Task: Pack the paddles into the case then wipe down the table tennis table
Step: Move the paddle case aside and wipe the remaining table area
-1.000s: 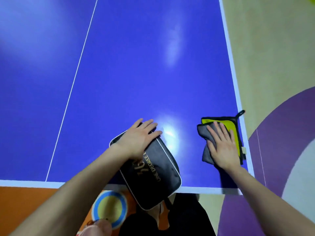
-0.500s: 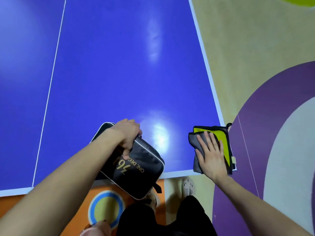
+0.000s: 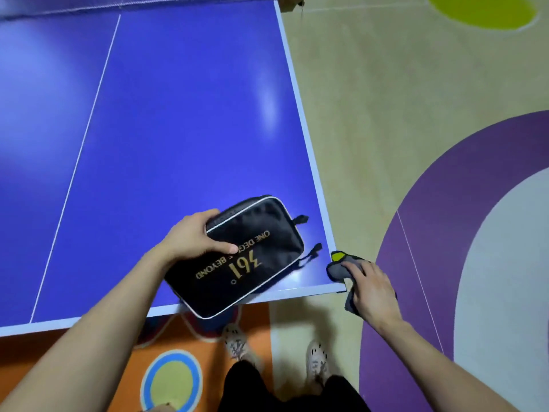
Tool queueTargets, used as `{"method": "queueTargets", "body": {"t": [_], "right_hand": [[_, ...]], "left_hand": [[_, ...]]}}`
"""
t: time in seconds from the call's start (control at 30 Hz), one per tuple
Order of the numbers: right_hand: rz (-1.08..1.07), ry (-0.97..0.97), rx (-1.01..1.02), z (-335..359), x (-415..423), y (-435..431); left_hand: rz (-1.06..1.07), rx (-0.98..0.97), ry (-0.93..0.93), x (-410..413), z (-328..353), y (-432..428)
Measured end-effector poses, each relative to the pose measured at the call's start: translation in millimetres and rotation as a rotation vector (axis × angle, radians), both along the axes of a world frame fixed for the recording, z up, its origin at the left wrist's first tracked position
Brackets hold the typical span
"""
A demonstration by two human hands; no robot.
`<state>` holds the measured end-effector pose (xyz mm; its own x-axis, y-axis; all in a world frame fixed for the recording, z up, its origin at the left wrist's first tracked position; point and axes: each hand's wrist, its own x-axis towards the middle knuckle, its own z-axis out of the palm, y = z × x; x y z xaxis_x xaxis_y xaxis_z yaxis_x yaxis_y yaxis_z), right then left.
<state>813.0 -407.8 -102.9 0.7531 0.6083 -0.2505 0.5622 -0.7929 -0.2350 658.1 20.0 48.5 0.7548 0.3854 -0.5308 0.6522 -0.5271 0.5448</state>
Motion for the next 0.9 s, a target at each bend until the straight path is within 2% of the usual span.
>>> {"method": "queueTargets", "body": {"t": [0.17, 0.27, 0.33, 0.43, 0.53, 0.6, 0.77, 0.9], "right_hand": [[-0.237, 0.024, -0.005, 3, 6, -97], [-0.262, 0.006, -0.047, 13, 13, -129], [-0.25, -0.024, -0.058, 22, 15, -137], [-0.235, -0.052, -0.028, 44, 16, -125], [-0.173, -0.118, 0.05, 67, 14, -93], [-0.12, -0.161, 0.108, 82, 12, -62], [0.079, -0.203, 0.283, 119, 2, 54], [0.201, -0.229, 0.446, 143, -36, 160]], "left_hand": [[0.41, -0.154, -0.135, 59, -48, -93], [0.605, -0.232, -0.126, 87, -79, -132], [0.644, -0.178, -0.07, 97, -96, -144], [0.563, -0.034, 0.112, 98, -108, -148], [0.328, 0.245, 0.251, 83, -102, -137], [0.186, 0.4, 0.227, 70, -91, -124], [0.038, 0.445, 0.112, 11, -55, -65], [0.002, 0.531, 0.144, -62, -44, -2]]}}
